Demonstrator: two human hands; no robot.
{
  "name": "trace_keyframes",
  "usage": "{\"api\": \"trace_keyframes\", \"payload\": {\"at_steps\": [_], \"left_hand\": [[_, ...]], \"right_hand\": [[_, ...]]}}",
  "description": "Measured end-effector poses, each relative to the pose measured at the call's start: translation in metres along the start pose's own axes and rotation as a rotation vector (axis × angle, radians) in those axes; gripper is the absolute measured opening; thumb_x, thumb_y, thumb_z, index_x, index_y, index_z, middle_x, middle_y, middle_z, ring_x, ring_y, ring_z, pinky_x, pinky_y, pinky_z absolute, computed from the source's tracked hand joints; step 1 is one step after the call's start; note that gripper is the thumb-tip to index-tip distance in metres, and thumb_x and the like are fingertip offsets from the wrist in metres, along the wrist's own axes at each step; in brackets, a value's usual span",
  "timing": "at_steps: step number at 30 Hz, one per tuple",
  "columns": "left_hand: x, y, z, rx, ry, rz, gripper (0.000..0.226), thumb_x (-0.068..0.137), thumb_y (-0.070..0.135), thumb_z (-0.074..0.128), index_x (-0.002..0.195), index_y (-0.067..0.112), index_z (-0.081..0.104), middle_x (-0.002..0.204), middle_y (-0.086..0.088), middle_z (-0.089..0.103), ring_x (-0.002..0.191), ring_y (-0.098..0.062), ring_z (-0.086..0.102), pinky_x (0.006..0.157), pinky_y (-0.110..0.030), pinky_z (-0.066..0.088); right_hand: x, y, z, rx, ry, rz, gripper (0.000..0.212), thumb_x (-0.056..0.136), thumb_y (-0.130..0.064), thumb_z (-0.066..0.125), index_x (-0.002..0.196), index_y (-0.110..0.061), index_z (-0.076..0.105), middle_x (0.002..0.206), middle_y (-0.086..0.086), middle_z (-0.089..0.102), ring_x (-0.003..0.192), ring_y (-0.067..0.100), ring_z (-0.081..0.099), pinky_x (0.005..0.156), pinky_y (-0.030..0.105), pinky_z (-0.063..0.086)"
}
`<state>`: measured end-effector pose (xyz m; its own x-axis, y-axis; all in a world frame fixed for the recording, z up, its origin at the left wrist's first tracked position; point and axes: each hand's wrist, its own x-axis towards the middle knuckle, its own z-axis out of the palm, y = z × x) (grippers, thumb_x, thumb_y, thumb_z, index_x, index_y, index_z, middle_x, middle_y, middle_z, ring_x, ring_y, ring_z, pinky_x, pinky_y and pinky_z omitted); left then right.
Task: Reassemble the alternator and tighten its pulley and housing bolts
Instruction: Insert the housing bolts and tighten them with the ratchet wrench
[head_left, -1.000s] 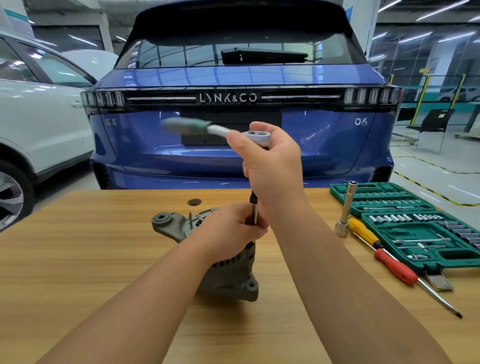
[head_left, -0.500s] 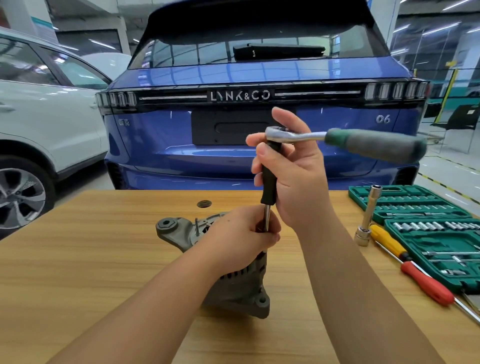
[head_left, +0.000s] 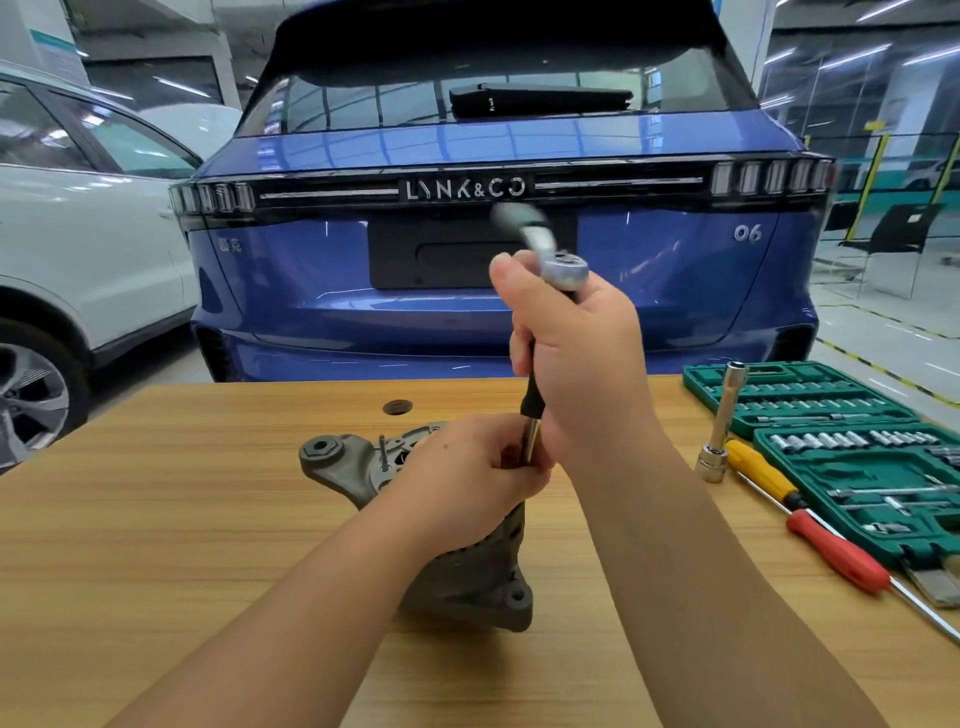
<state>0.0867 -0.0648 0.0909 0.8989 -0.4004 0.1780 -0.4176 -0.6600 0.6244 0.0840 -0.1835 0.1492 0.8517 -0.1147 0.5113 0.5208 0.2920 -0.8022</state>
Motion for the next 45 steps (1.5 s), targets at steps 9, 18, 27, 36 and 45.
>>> {"api": "trace_keyframes", "payload": {"at_steps": [9,18,27,36,45], "left_hand": [[0.002,-0.002,0.0,-0.004,0.005,-0.035,0.012,0.097,0.033,0.067,0.09,0.042,0.064,0.086,0.019,0.069,0.08,0.0,0.064,0.065,-0.017,0.043],[0.004,-0.008,0.006,-0.097,0.08,-0.004,0.015,0.092,0.012,0.073,0.086,0.026,0.071,0.079,0.008,0.074,0.078,-0.008,0.071,0.075,-0.036,0.061],[-0.006,0.008,-0.003,-0.052,0.002,-0.027,0.005,0.099,0.028,0.065,0.098,0.03,0.07,0.087,0.008,0.073,0.083,-0.012,0.068,0.081,-0.035,0.059],[-0.007,0.011,-0.003,-0.048,0.026,-0.049,0.005,0.098,0.031,0.064,0.095,0.031,0.068,0.087,0.007,0.072,0.084,-0.012,0.067,0.079,-0.034,0.057],[-0.006,0.01,-0.001,-0.031,-0.008,-0.038,0.007,0.1,0.032,0.063,0.102,0.032,0.07,0.092,0.006,0.074,0.087,-0.016,0.069,0.088,-0.045,0.059]], "right_hand": [[-0.005,0.004,0.003,0.031,-0.164,-0.279,0.038,0.096,-0.011,0.061,0.127,-0.031,0.053,0.086,0.027,0.059,0.056,0.01,0.051,0.056,0.022,0.047],[-0.01,0.0,0.001,0.24,-0.365,-0.051,0.071,0.079,-0.053,0.073,0.137,-0.017,0.053,0.083,0.008,0.057,0.068,0.015,0.052,0.066,0.027,0.047],[-0.008,-0.005,0.002,0.046,-0.077,-0.008,0.029,0.097,-0.022,0.067,0.123,-0.013,0.057,0.078,-0.001,0.072,0.057,0.009,0.053,0.062,0.023,0.051],[-0.007,0.005,0.002,0.165,-0.219,-0.199,0.046,0.097,0.003,0.045,0.129,-0.028,0.057,0.09,0.023,0.049,0.066,0.022,0.047,0.057,0.023,0.046],[-0.008,0.0,0.006,0.07,-0.046,-0.064,0.035,0.089,-0.03,0.071,0.117,-0.014,0.059,0.065,-0.006,0.055,0.053,0.011,0.043,0.048,0.023,0.04]]}}
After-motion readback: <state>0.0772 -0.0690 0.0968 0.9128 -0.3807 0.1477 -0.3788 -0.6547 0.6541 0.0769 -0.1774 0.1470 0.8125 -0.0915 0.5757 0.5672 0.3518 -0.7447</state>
